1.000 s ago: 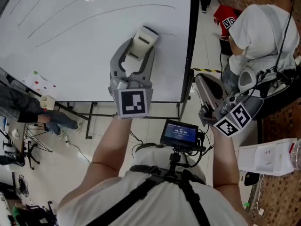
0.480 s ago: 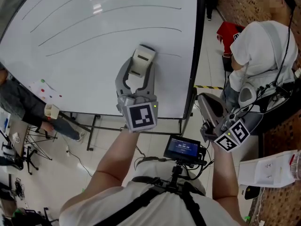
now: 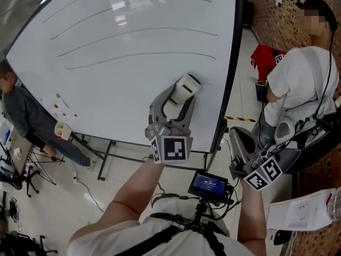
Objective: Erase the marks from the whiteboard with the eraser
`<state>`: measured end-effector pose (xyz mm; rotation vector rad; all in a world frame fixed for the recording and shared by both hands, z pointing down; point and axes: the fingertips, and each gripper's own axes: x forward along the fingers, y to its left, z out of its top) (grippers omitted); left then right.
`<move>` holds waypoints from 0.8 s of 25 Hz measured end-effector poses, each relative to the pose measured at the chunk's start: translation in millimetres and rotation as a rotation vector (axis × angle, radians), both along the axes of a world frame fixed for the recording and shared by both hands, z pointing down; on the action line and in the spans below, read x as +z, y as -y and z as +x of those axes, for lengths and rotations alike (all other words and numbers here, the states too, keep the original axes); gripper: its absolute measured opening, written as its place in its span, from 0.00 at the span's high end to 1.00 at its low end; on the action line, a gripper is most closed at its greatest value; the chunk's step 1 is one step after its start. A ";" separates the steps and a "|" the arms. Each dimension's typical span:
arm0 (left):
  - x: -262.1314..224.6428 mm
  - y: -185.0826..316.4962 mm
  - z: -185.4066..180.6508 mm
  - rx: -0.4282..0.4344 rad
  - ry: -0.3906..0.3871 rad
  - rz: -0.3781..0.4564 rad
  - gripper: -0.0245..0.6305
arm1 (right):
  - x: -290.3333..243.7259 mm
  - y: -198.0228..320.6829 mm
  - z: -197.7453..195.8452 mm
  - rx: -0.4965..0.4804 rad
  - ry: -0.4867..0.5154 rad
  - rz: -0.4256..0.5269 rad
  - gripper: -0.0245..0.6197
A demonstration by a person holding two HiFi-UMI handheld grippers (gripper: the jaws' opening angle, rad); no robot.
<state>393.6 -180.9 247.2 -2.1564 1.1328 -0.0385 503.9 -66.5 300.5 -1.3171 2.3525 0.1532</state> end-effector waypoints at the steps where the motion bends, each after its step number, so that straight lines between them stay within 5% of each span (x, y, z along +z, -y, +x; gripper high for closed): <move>1: -8.2 5.1 -12.9 -0.037 -0.044 0.021 0.57 | 2.9 -5.2 3.7 0.009 0.001 -0.011 0.95; 7: -37.9 17.0 -56.7 -0.086 -0.215 0.013 0.57 | -4.9 -21.1 3.4 0.062 -0.001 -0.039 0.95; 16: -23.0 -28.5 33.1 0.015 -0.104 0.010 0.57 | -9.0 -39.2 28.1 0.078 0.003 -0.005 0.95; 20: -18.4 -30.3 37.7 0.037 -0.081 0.016 0.57 | -9.2 -38.0 27.0 0.078 0.001 -0.001 0.95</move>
